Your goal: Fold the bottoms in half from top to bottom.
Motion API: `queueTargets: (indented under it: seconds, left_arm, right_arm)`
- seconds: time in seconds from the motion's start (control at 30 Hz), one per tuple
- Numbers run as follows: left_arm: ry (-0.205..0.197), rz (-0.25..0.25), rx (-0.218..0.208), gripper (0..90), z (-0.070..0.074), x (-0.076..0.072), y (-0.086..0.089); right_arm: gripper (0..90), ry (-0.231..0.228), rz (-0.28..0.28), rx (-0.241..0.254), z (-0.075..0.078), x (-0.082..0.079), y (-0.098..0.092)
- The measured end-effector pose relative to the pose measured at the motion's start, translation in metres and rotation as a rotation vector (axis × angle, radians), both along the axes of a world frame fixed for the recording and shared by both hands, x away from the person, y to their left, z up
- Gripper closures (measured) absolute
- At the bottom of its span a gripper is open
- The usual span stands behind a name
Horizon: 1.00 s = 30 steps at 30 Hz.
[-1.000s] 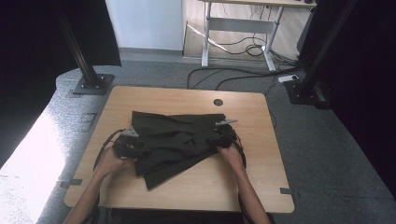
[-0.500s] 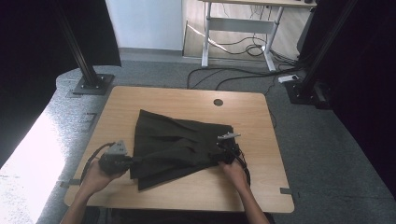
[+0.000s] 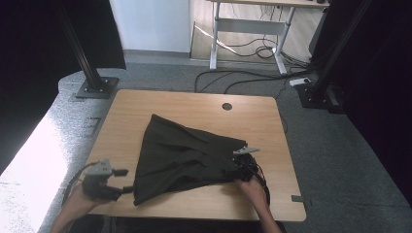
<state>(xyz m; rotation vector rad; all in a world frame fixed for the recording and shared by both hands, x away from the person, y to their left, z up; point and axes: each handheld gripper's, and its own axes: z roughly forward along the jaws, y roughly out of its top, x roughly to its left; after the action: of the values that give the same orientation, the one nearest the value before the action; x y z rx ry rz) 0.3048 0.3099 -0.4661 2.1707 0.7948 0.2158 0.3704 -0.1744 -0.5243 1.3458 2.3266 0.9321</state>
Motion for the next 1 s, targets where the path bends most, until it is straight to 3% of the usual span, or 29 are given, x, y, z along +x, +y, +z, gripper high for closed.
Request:
queueTargets:
  seconds: [0.1,0.17,0.23,0.4,0.47,0.57,0.7,0.87,1.0]
  left_arm:
    - [0.036,0.107,-0.001,18.4,-0.005,0.035,0.0]
    - [0.084,0.165,-0.02,14.3,-0.013,0.058,-0.003]
    - [0.1,0.213,0.001,13.2,-0.023,0.076,-0.011]
    - [0.156,0.288,0.048,0.7,-0.048,0.109,-0.032]
    - [0.178,0.318,0.042,0.0,-0.058,0.117,-0.037]
    - [0.197,0.356,0.031,0.0,-0.069,0.125,-0.042]
    - [0.15,0.371,0.04,0.0,-0.073,0.124,-0.051]
    - [0.082,0.36,0.13,0.0,-0.077,0.119,-0.063]
    - [0.071,0.36,0.145,0.0,-0.078,0.117,-0.067]
  right_arm:
    - [16.6,-0.017,-0.008,0.006,0.009,0.005,-0.002]
    - [16.4,-0.038,-0.004,0.012,0.015,0.006,0.0]
    - [16.2,-0.052,0.004,0.013,0.02,0.008,0.003]
    - [16.2,-0.065,0.013,0.019,0.021,0.014,0.01]
    - [16.2,-0.063,0.017,0.021,0.02,0.016,0.012]
    - [16.2,-0.069,0.024,0.021,0.019,0.02,0.016]
    - [16.2,-0.069,0.028,0.022,0.018,0.024,0.021]
    - [16.2,-0.066,0.046,0.02,0.017,0.032,0.036]
    - [16.2,-0.06,0.066,0.026,0.017,0.039,0.052]
